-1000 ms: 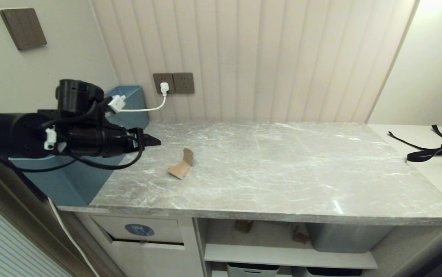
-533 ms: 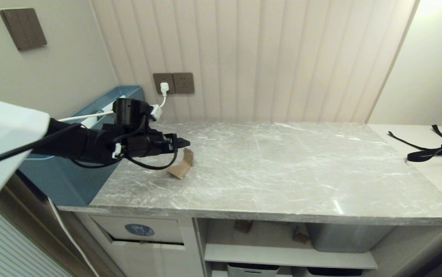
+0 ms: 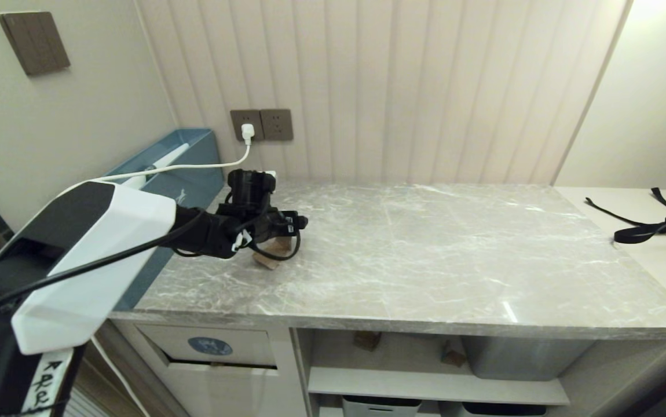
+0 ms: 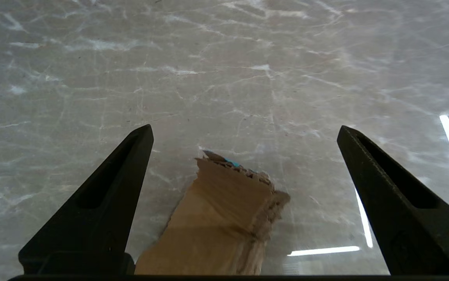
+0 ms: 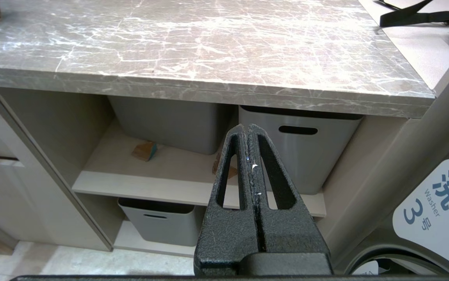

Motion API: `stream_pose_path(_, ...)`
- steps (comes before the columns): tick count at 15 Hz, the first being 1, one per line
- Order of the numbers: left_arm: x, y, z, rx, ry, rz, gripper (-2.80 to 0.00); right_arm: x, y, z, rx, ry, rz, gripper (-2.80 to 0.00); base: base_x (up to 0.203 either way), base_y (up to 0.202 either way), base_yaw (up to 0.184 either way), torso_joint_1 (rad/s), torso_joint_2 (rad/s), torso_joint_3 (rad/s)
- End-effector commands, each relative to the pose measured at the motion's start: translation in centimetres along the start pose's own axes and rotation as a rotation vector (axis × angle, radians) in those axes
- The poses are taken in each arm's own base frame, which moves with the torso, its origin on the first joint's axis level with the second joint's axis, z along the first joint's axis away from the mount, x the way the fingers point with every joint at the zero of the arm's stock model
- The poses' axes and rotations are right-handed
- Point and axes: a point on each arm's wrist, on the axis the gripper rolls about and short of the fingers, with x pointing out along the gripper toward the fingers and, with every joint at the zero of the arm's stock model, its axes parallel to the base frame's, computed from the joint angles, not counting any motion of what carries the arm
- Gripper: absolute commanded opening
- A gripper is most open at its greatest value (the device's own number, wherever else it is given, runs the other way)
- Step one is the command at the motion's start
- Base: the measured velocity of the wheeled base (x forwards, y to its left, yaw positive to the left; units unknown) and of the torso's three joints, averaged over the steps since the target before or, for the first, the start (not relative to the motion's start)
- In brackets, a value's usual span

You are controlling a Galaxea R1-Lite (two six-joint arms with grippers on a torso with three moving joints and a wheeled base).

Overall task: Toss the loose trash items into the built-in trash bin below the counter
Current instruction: Pick up the garbage

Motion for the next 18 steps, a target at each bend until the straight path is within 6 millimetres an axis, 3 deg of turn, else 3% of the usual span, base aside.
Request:
stream_pose_path(1, 1.8, 0.3, -1.5, 0.014, 0.018, 0.065, 0.0, 0.0, 0.0, 0.0, 0.0, 0.001, 0.001, -2.8, 0.0, 0.0, 0.0, 0.0, 0.0, 0.0)
stream_pose_path(9, 2.1, 0.5, -2.2, 0.026, 0.038, 0.104, 0.0, 0.0, 0.0, 0.0, 0.0, 0.001, 0.001, -2.8, 0.0, 0.0, 0.0, 0.0, 0.0, 0.0)
stream_pose_path(10, 2.1, 0.5, -2.3, 0.026, 0.038, 0.105, -2.8, 0.0, 0.0, 0.0, 0.0, 0.001, 0.001, -2.8, 0.0, 0.0, 0.0, 0.0, 0.0, 0.0)
stream_pose_path(18, 1.9, 0.2, -3.4, 0.037, 0.082, 0.102, -2.8, 0.0, 0.0, 0.0, 0.0, 0.001, 0.001, -2.8, 0.0, 0.0, 0.0, 0.0, 0.0, 0.0)
